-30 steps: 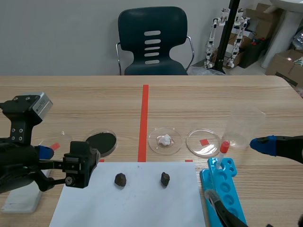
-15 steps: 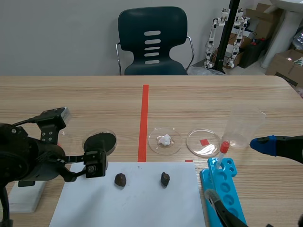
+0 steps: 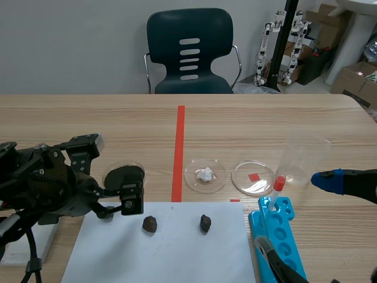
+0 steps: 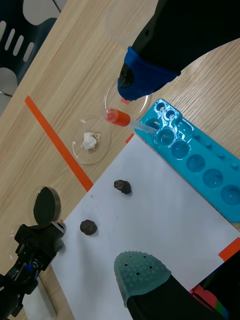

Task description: Pick up the left mineral with the left hand

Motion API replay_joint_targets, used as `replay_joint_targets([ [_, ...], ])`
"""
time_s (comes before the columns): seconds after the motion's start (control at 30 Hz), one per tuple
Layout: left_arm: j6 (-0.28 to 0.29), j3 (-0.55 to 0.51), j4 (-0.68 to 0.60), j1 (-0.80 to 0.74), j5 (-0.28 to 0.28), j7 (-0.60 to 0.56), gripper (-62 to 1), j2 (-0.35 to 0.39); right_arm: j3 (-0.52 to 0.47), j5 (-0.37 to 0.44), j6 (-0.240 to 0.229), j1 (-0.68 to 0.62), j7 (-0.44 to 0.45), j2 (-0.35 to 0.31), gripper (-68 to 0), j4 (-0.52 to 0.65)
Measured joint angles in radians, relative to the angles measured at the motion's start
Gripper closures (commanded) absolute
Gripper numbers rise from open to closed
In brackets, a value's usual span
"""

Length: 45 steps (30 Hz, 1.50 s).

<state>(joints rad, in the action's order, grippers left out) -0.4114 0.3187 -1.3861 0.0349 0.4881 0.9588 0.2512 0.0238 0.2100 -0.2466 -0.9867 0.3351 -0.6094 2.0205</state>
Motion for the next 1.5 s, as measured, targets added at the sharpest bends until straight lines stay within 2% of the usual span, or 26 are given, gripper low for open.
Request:
replay_joint_targets([
  [0.13,-0.023,0.0,0.032,0.025,-0.063,0.036,-62.3,-0.014,0.0,0.0,0.0,0.0,0.0,0.0,-63.8,0.0],
  [0.27,-0.023,0.002,0.052,0.035,-0.083,0.036,-62.3,-0.024,0.0,0.0,0.0,0.0,0.0,0.0,-63.8,0.0],
  [0.57,-0.023,0.002,0.074,0.043,-0.167,0.036,-62.3,-0.065,0.0,0.0,0.0,0.0,0.0,0.0,-63.8,0.0],
  [0.83,-0.023,0.002,0.077,0.055,-0.175,0.059,-62.3,-0.077,0.0,0.0,0.0,0.0,0.0,0.0,-63.8,0.0],
  [1.13,-0.022,0.002,0.156,0.095,-0.182,0.086,-62.3,-0.077,0.0,0.0,0.0,0.0,0.0,0.0,-63.8,0.0],
  [1.17,-0.022,0.002,0.158,0.095,-0.182,0.086,-61.7,-0.077,0.0,0.0,0.0,0.0,0.0,0.0,-63.8,0.0],
  [1.33,-0.022,0.002,0.159,0.095,-0.182,0.088,-48.5,-0.077,0.0,0.0,0.0,0.0,0.0,0.0,-63.8,0.0],
  [1.5,-0.022,0.002,0.159,0.095,-0.182,0.088,-42.7,-0.077,0.0,0.0,0.0,0.0,0.0,0.0,-63.8,0.0],
])
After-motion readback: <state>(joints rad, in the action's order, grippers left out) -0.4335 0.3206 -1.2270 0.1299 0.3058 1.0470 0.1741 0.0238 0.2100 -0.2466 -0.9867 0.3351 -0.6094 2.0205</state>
